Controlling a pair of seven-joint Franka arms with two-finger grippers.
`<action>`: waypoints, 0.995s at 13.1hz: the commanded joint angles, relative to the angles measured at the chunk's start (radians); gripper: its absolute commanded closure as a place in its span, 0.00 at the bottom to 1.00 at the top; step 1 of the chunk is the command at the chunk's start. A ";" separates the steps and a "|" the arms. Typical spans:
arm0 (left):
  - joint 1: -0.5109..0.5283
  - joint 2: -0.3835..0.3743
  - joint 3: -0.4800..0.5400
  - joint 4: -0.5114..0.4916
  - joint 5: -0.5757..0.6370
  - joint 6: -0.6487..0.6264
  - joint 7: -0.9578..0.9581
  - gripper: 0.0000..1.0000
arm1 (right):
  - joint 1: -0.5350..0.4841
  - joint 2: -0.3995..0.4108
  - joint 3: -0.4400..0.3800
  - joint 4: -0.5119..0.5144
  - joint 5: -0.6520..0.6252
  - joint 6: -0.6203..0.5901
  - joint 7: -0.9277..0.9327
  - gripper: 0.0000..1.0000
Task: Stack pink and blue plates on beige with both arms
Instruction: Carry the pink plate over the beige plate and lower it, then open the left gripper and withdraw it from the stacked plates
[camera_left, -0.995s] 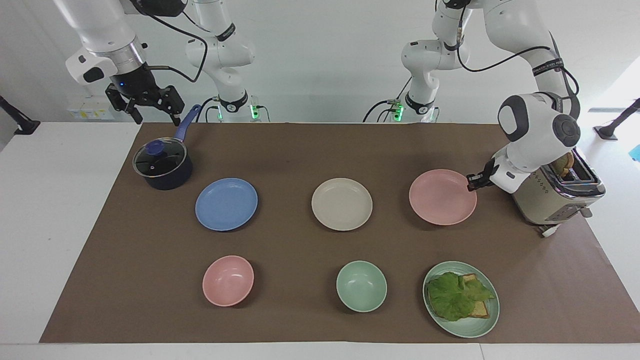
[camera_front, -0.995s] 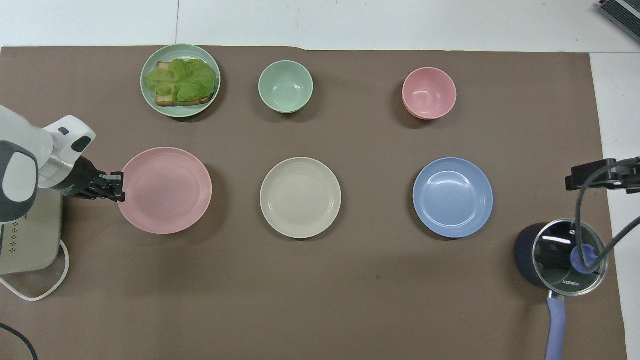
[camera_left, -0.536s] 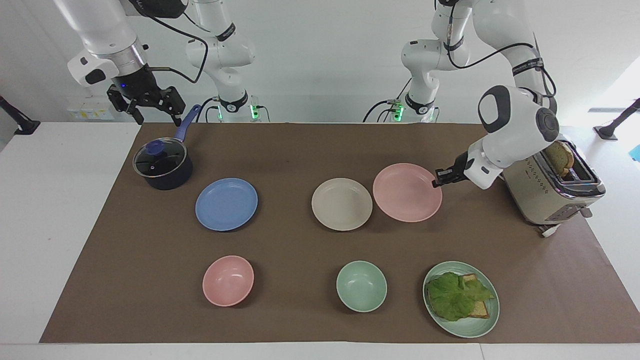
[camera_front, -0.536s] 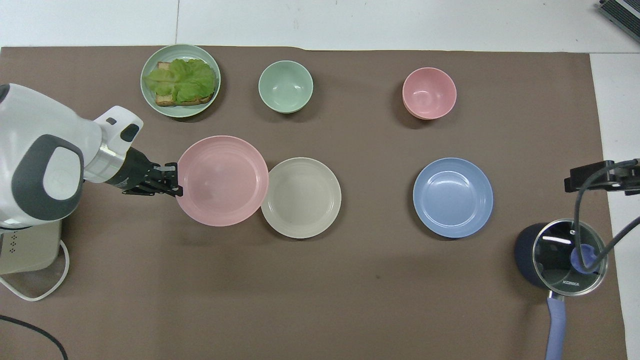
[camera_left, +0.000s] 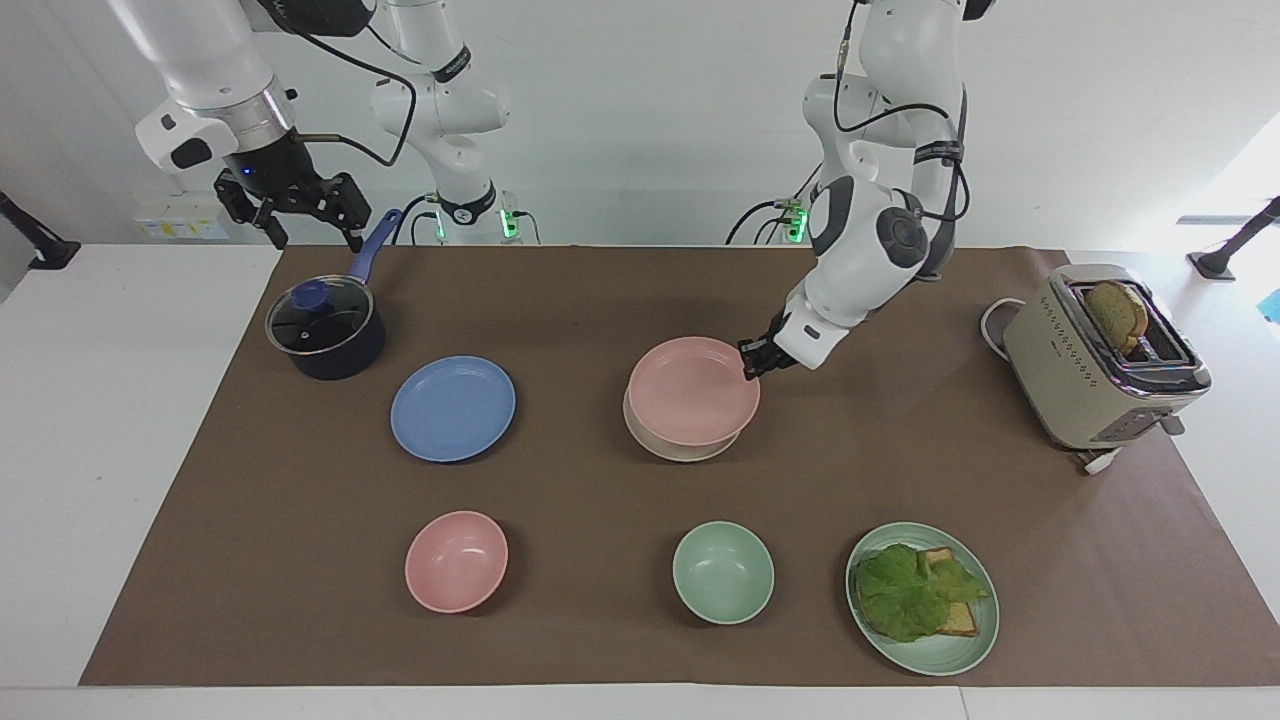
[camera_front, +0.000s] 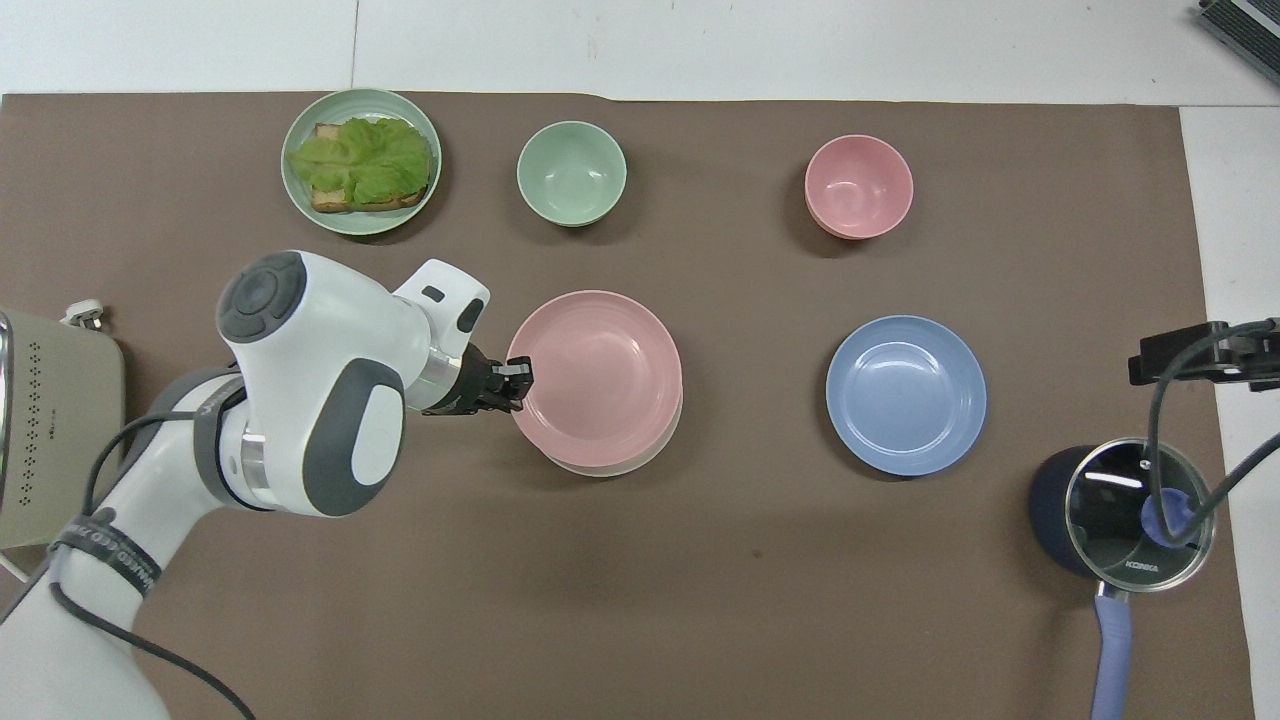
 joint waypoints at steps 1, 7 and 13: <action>-0.028 0.008 0.018 -0.042 -0.020 0.069 -0.002 1.00 | -0.011 -0.028 0.000 -0.036 0.025 0.029 0.007 0.00; -0.042 0.020 0.021 -0.027 -0.017 0.062 0.011 0.00 | -0.011 -0.018 0.000 -0.018 0.025 0.023 0.010 0.00; 0.116 -0.035 0.042 0.174 0.130 -0.284 0.042 0.00 | -0.011 -0.026 0.002 -0.064 0.025 0.116 0.011 0.00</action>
